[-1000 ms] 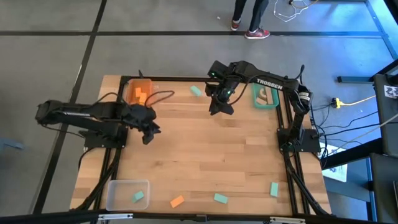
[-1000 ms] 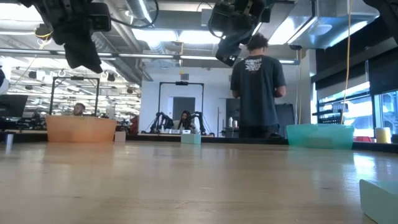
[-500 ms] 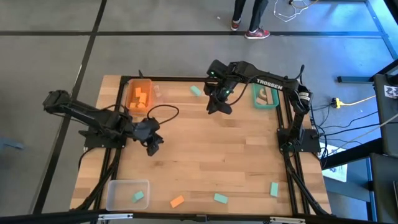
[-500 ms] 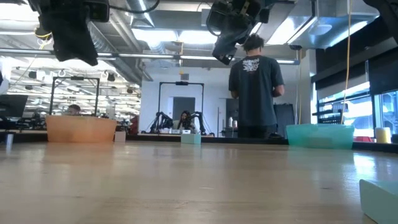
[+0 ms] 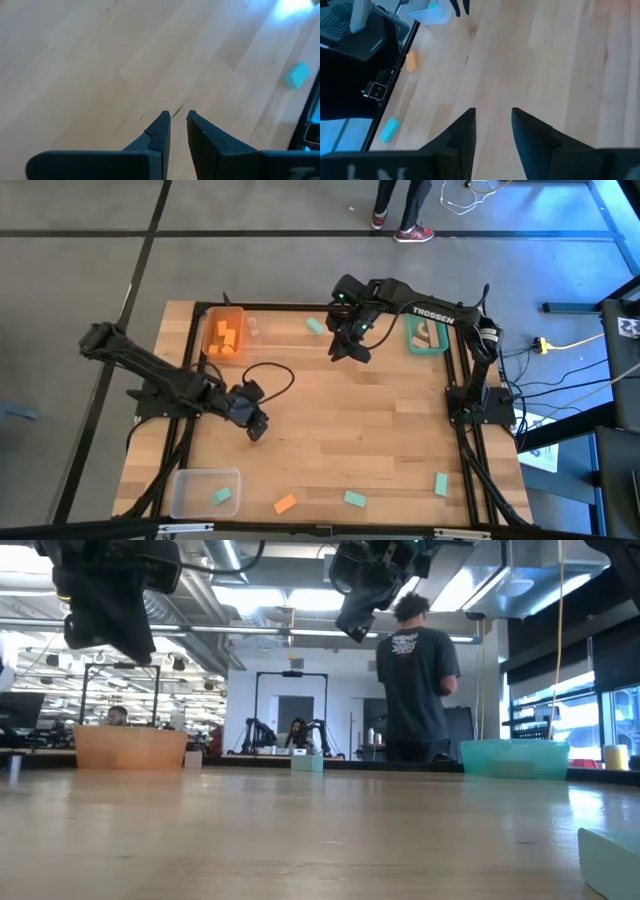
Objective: Sort & place blocks by color
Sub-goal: Put the orange block into the orange bin
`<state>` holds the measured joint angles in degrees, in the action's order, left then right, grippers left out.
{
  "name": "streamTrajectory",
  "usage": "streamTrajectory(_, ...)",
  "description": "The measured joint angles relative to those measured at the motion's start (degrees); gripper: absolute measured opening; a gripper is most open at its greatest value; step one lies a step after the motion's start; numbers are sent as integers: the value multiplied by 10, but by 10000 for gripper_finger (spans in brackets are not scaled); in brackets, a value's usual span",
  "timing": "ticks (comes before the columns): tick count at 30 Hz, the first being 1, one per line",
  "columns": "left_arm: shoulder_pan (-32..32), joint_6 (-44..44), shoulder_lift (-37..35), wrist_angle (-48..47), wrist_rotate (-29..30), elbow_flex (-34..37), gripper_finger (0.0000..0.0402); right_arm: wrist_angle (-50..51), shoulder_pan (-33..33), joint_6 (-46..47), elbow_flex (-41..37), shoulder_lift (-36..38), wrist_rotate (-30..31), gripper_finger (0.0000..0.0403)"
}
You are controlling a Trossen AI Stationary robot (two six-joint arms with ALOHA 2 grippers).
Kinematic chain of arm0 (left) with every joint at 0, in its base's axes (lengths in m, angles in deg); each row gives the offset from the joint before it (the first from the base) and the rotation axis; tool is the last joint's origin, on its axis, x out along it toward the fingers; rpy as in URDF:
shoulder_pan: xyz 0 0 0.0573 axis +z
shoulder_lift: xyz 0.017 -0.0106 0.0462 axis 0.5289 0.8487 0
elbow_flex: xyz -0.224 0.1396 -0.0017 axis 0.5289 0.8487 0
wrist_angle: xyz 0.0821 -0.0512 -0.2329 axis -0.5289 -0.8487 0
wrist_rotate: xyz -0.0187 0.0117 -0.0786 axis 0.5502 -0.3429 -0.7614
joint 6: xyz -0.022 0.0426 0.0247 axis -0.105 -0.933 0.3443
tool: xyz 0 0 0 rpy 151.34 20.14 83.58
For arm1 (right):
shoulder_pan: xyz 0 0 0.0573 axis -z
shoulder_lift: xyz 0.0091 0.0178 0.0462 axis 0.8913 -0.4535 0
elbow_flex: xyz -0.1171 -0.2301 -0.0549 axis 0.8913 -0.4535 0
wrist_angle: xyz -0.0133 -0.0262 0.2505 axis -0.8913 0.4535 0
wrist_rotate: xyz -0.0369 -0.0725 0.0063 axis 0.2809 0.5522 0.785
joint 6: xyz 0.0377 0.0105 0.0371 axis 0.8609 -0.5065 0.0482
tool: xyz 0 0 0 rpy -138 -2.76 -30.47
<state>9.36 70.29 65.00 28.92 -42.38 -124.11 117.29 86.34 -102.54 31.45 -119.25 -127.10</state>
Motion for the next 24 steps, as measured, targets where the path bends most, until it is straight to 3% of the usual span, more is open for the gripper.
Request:
streamTrajectory(8,0,82,21,-7,-3,0,55,-12,0,0,0,0,0,126)
streamTrajectory(17,5,90,20,-12,-47,0,56,-15,0,0,0,0,0,126)
streamTrajectory(24,24,111,20,-22,-112,0,123,-15,0,0,0,0,0,126)
